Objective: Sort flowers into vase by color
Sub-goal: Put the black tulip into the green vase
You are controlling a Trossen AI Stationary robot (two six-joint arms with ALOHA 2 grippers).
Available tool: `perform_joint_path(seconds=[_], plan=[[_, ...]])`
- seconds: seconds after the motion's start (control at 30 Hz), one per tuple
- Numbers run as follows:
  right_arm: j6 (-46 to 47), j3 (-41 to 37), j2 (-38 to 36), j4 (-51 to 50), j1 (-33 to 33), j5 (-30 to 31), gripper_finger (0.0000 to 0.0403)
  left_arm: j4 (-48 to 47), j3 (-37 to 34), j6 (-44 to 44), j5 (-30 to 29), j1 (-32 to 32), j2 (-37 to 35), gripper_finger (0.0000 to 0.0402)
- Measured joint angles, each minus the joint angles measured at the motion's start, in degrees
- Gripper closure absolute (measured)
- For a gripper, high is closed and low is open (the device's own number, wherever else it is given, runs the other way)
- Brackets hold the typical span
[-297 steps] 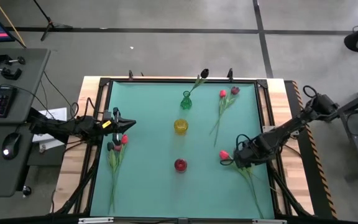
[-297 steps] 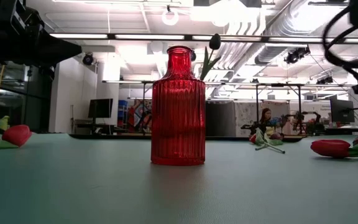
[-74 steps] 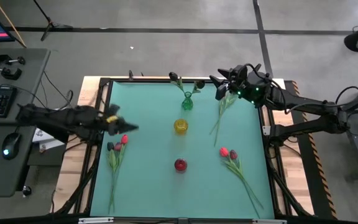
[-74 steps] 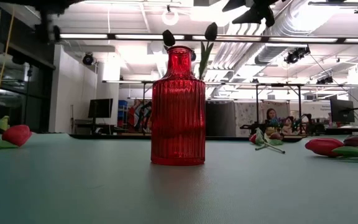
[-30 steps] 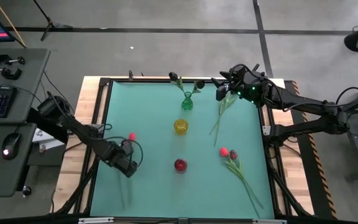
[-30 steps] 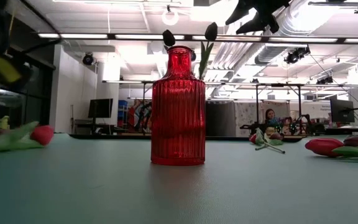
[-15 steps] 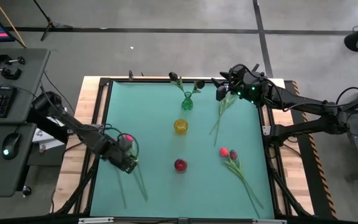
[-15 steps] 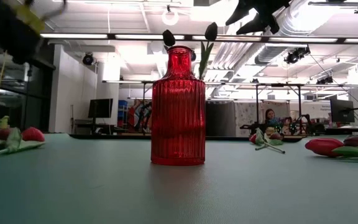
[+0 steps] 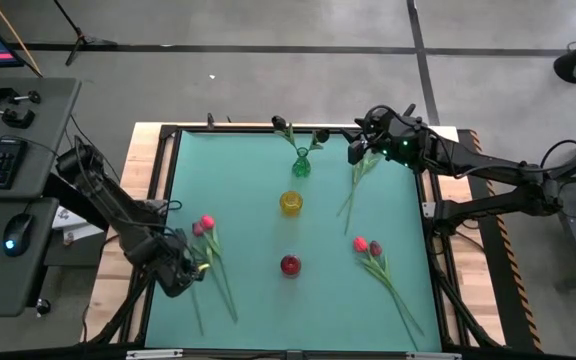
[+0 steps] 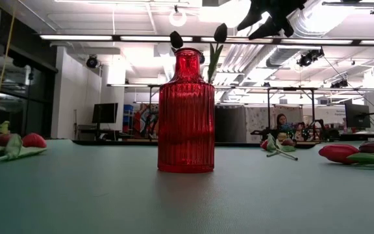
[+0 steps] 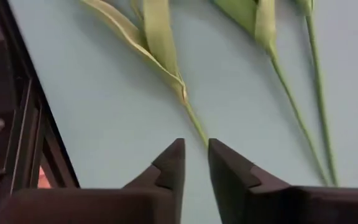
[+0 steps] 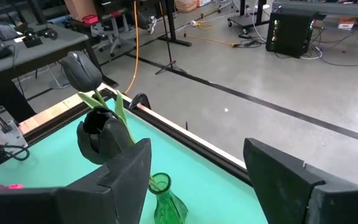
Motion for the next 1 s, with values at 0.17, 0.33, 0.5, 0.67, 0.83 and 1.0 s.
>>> perform_joint_path(seconds=[0.17,0.33,0.5,0.67,0.83,1.0], plan=[[0.00,0.00,0.00,-0.03,0.00,0.00,0.0158,-0.13,-2.27,-3.00,1.12,0.13,0.04,0.0281],[0.00,0.00,0.00,-0.61,0.00,0.00,0.0158,3.88,-5.67,-3.26,0.99,3.07,0.04,0.0222],[0.01,0.00,0.00,-1.32,0.00,0.00,0.0158,5.72,-7.62,-3.28,0.58,5.39,0.07,0.0190],[0.00,0.00,0.00,-1.34,0.00,-0.01,0.0158,8.20,-9.96,-3.59,0.87,5.99,0.07,0.0186],[0.00,0.00,0.00,-1.38,0.00,0.00,0.0158,9.80,-11.31,-3.61,1.08,5.99,0.09,0.0186],[0.01,0.00,0.00,-1.67,0.00,0.00,0.0158,9.43,-11.32,-3.52,1.09,5.99,0.81,0.0186]])
